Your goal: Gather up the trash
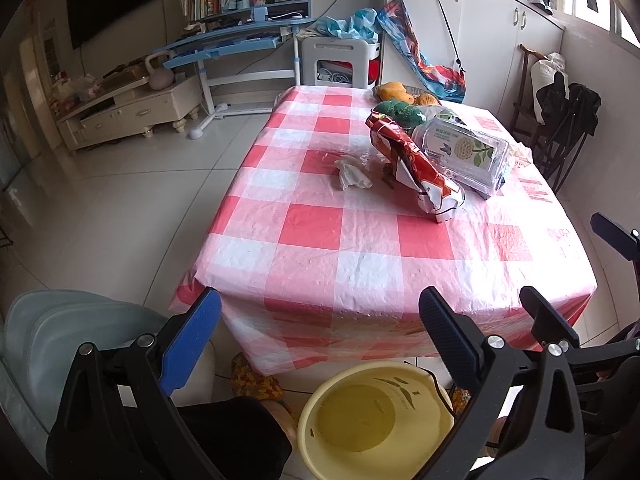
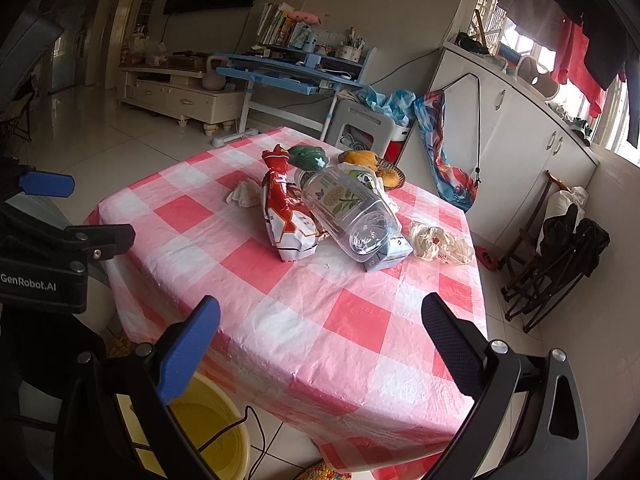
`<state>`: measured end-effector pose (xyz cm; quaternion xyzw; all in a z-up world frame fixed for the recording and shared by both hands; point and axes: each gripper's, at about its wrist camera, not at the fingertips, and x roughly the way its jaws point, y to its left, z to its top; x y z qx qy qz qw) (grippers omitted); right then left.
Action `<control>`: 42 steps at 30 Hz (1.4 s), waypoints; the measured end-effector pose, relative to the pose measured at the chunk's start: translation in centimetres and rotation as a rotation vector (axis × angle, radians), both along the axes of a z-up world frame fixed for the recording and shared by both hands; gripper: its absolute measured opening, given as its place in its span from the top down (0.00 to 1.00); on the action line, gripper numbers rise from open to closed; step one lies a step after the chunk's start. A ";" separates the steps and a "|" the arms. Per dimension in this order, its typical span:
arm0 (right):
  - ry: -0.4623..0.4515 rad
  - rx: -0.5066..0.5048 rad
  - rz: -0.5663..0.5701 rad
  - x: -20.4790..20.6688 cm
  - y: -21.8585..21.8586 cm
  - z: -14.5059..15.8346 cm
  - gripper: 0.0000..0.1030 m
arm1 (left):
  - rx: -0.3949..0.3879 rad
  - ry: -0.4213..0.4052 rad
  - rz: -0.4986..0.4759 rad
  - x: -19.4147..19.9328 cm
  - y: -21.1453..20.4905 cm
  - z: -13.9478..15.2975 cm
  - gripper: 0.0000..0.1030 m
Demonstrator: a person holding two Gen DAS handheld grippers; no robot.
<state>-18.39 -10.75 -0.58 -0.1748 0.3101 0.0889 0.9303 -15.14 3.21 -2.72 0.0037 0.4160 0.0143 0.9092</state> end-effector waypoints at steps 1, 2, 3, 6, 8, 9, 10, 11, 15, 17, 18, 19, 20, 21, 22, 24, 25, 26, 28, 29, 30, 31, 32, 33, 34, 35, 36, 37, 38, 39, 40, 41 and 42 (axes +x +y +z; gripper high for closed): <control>0.002 -0.001 0.001 0.0 0.0 0.0 0.06 | -0.002 0.001 0.000 0.0 0.0 0.0 0.07; 0.003 -0.004 0.000 0.0 -0.1 0.0 0.06 | -0.009 0.003 -0.001 0.1 -0.1 0.0 0.07; 0.003 -0.006 -0.002 0.0 -0.1 0.1 0.06 | -0.017 0.006 -0.001 0.2 -0.1 0.1 0.07; 0.006 0.000 -0.011 0.0 -0.6 0.2 0.06 | -0.039 0.012 0.000 0.7 -0.4 0.4 0.07; 0.009 0.002 -0.018 0.0 -0.9 0.2 0.06 | -0.051 0.014 0.004 1.2 -0.6 0.7 0.07; 0.011 0.002 -0.021 0.1 -1.0 0.1 0.06 | -0.058 0.014 0.006 1.5 -0.7 0.8 0.07; 0.013 0.003 -0.023 0.1 -1.1 0.1 0.06 | -0.067 0.011 0.011 2.1 -0.9 1.1 0.07; 0.017 0.004 -0.026 0.1 -1.2 0.1 0.06 | -0.073 0.009 0.016 2.5 -1.0 1.2 0.07; 0.023 0.006 -0.025 0.2 -1.4 -0.2 0.06 | -0.102 0.019 0.036 4.9 -1.6 1.4 0.07; 0.026 0.003 -0.022 0.2 -1.3 -0.3 0.06 | -0.130 0.040 0.043 6.4 -1.8 1.0 0.07; 0.027 0.002 -0.022 0.2 -1.3 -0.3 0.06 | -0.142 0.048 0.049 7.1 -2.0 0.8 0.07; 0.029 0.002 -0.021 0.3 -1.3 -0.4 0.06 | -0.151 0.056 0.055 8.0 -2.3 0.5 0.07; 0.030 0.002 -0.021 0.3 -1.3 -0.4 0.06 | -0.150 0.062 0.058 8.7 -2.6 0.3 0.07; 0.032 0.004 -0.021 0.4 -1.3 -0.4 0.06 | -0.145 0.068 0.060 9.6 -3.0 0.0 0.09; 0.034 0.004 -0.021 0.4 -1.3 -0.5 0.06 | -0.143 0.073 0.060 10.4 -3.4 -0.3 0.13; 0.038 0.003 -0.020 0.5 -1.3 -0.6 0.06 | -0.143 0.088 0.054 11.9 -4.1 -0.9 0.20; 0.041 0.001 -0.020 0.5 -1.3 -0.7 0.06 | -0.143 0.094 0.050 12.6 -4.4 -1.2 0.22; 0.042 -0.001 -0.021 0.6 -1.3 -0.8 0.06 | -0.139 0.098 0.049 13.4 -4.8 -1.5 0.22; 0.046 -0.004 -0.022 0.6 -1.3 -0.9 0.06 | -0.127 0.102 0.053 14.6 -5.4 -2.1 0.23; 0.049 -0.005 -0.023 0.7 -1.4 -1.0 0.06 | -0.125 0.105 0.056 15.3 -5.6 -2.4 0.23; 0.052 -0.004 -0.024 0.7 -1.4 -1.0 0.06 | -0.126 0.105 0.062 15.7 -5.7 -2.6 0.23; 0.056 -0.004 -0.025 0.8 -1.4 -1.1 0.06 | -0.131 0.109 0.069 16.1 -5.7 -2.8 0.24; 0.059 -0.004 -0.025 0.8 -1.5 -1.2 0.06 | -0.137 0.115 0.068 16.3 -5.7 -3.0 0.27; 0.061 -0.004 -0.025 0.9 -1.5 -1.2 0.06 | -0.151 0.121 0.065 16.6 -5.6 -3.3 0.39; 0.065 -0.003 -0.023 0.9 -1.5 -1.3 0.06 | -0.169 0.122 0.057 16.7 -5.4 -3.5 0.52; 0.068 -0.004 -0.022 0.9 -1.4 -1.3 0.06 | -0.208 0.116 0.047 16.7 -5.2 -3.6 0.58; 0.070 -0.006 -0.020 0.9 -1.4 -1.4 0.06 | -0.222 0.116 0.039 16.7 -5.1 -3.6 0.71; 0.072 -0.010 -0.017 0.9 -1.2 -1.5 0.06 | -0.213 0.107 0.038 16.6 -5.0 -3.5 0.80; 0.073 -0.014 -0.014 0.9 -1.1 -1.5 0.06 | -0.212 0.099 0.031 16.5 -4.9 -3.3 0.82; 0.073 -0.017 -0.012 0.8 -1.0 -1.6 0.06 | -0.221 0.103 0.023 16.3 -4.7 -3.1 0.86; 0.071 -0.020 -0.010 0.8 -0.9 -1.6 0.06 | -0.216 0.103 0.015 16.1 -4.5 -2.8 0.87; 0.070 -0.020 -0.010 0.8 -0.9 -1.5 0.06 | -0.207 0.098 0.007 15.7 -4.2 -2.5 0.88; 0.069 -0.020 -0.010 0.8 -0.9 -1.5 0.06 | -0.205 0.096 0.001 15.4 -3.9 -2.3 0.88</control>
